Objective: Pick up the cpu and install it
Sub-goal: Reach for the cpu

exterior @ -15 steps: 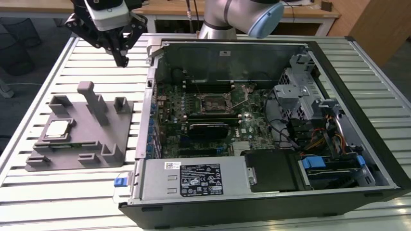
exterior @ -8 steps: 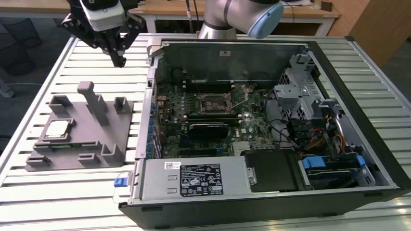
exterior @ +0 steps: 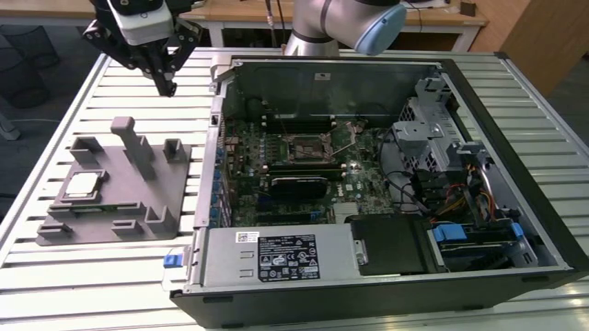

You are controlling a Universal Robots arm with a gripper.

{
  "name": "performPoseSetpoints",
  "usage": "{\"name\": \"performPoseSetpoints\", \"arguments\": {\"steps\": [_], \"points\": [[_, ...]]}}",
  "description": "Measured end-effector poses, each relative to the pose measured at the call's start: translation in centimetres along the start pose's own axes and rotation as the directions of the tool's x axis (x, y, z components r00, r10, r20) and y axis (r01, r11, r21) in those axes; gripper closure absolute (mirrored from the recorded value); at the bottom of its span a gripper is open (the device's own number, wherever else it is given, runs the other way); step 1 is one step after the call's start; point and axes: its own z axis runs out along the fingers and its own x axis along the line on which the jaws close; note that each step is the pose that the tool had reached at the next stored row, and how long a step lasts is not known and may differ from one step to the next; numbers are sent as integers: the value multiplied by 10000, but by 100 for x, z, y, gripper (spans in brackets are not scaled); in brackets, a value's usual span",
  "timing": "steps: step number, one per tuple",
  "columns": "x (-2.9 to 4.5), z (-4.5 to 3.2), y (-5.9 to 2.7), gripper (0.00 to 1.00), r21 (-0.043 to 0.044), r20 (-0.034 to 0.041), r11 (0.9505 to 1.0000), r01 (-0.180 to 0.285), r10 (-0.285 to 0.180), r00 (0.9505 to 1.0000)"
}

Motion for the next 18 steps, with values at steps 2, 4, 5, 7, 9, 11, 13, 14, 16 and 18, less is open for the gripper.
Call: {"name": "performPoseSetpoints", "arguments": {"steps": [2,4,5,7,9,11,13,14,16,18], "points": [[14,0,-1,89,1,-1,10000,0,0,10000],[27,1,-2,89,1,-1,10000,0,0,10000],[34,1,-3,89,1,-1,10000,0,0,10000],[48,2,-4,89,0,-1,10000,0,0,10000],[62,2,-5,89,0,-1,10000,0,0,10000],[75,3,-6,89,0,-1,10000,0,0,10000],[90,3,-7,89,0,-1,10000,0,0,10000],[97,3,-8,89,1,-1,10000,0,0,10000],[115,3,-9,89,1,-1,10000,0,0,10000],[150,3,-12,89,1,-1,10000,1,-1,10000]]}}
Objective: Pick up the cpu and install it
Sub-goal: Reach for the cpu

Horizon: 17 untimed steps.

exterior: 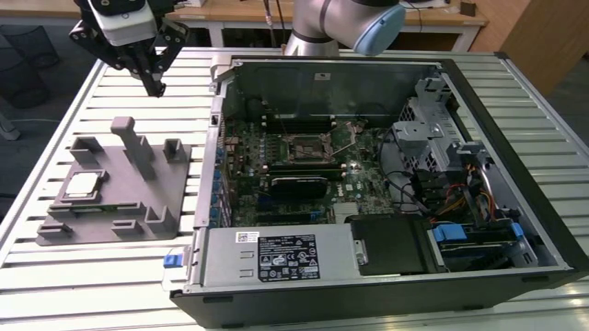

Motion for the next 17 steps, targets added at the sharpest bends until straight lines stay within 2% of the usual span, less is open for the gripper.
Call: {"name": "performPoseSetpoints", "arguments": {"steps": [17], "points": [[376,-2,-27,89,0,0,10000,-1,1,10000]]}}
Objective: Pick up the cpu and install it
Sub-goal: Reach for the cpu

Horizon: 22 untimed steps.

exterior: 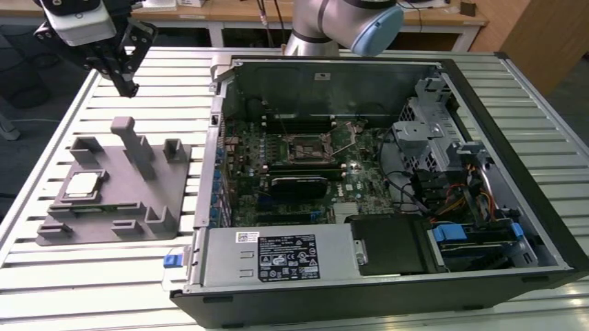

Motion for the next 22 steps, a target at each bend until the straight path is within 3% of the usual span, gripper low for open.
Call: {"name": "performPoseSetpoints", "arguments": {"steps": [15,22], "points": [[216,7,-15,89,1,-9,10000,0,0,10000],[407,9,-19,89,1,-11,10000,0,0,10000]]}}
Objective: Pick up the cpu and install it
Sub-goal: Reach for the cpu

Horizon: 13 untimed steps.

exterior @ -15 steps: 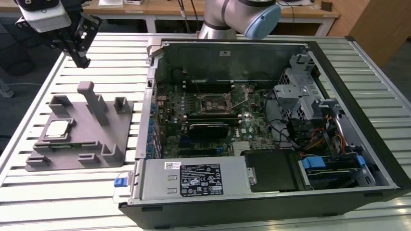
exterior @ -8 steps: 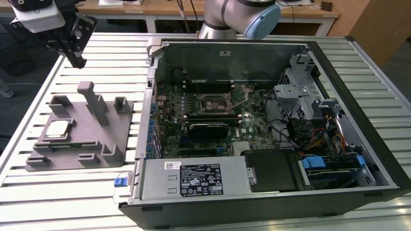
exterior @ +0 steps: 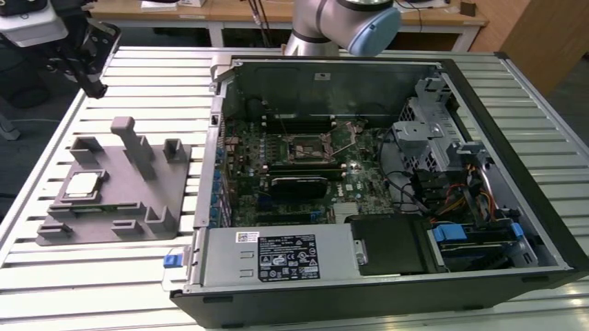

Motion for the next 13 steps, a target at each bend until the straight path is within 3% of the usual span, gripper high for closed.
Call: {"name": "performPoseSetpoints", "arguments": {"steps": [6,13], "points": [[163,6,46,89,1,-3,10000,0,0,10000],[466,23,70,89,0,-1,10000,0,0,10000]]}}
